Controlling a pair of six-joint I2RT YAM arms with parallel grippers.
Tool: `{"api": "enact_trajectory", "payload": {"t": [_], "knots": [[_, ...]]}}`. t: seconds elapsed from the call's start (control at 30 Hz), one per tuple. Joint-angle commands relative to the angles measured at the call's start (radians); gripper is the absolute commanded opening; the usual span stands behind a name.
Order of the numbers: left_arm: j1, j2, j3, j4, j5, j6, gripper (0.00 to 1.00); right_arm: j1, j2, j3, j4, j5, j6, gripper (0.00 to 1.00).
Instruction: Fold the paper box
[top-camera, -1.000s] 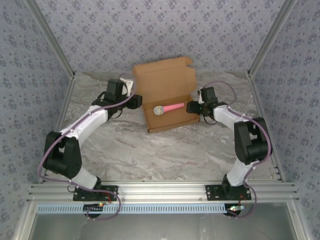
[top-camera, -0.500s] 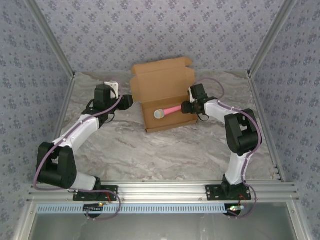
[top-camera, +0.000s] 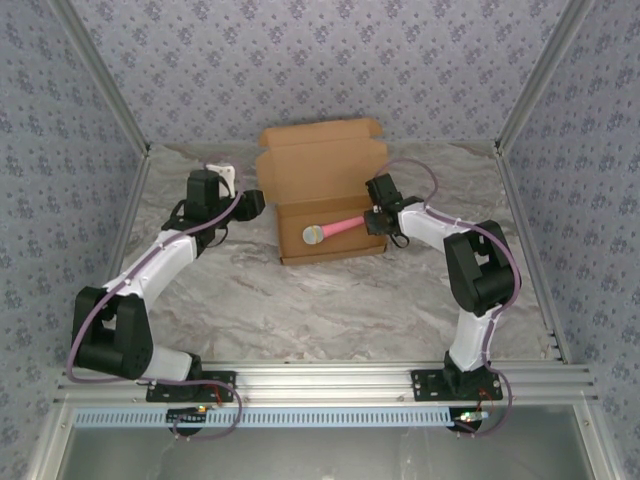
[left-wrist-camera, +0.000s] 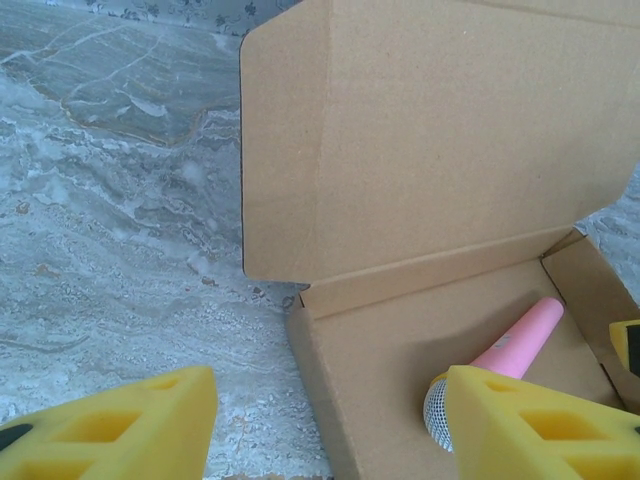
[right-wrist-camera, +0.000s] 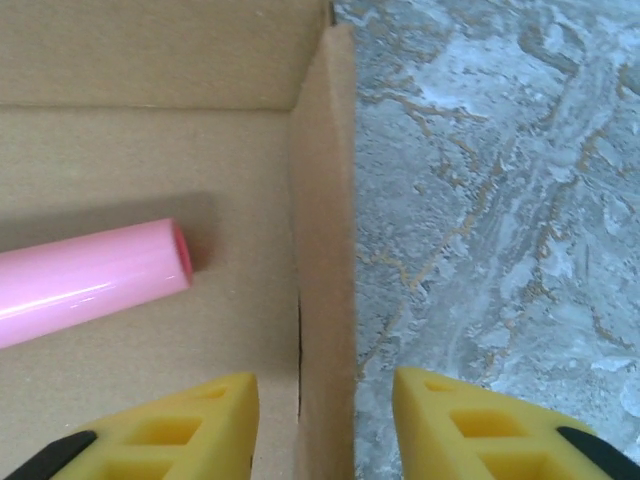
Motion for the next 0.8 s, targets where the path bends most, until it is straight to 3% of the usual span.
{"api": "enact_trajectory", "payload": {"t": [0.0, 0.27, 0.77], "knots": [[0.002, -0.035, -0.005, 0.005, 0.013, 0.004, 0.62, 0.001, -0.023, -0.013, -0.033, 0.041, 0.013, 0.36], [0.002, -0.037, -0.019, 0.013, 0.025, -0.003, 0.62, 0.014, -0.026, -0.013, -0.030, 0.054, 0.023, 0.26], [0.002, -0.049, -0.028, 0.000, 0.013, 0.012, 0.62, 0.050, -0.038, -0.074, -0.051, 0.107, 0.050, 0.19]]}}
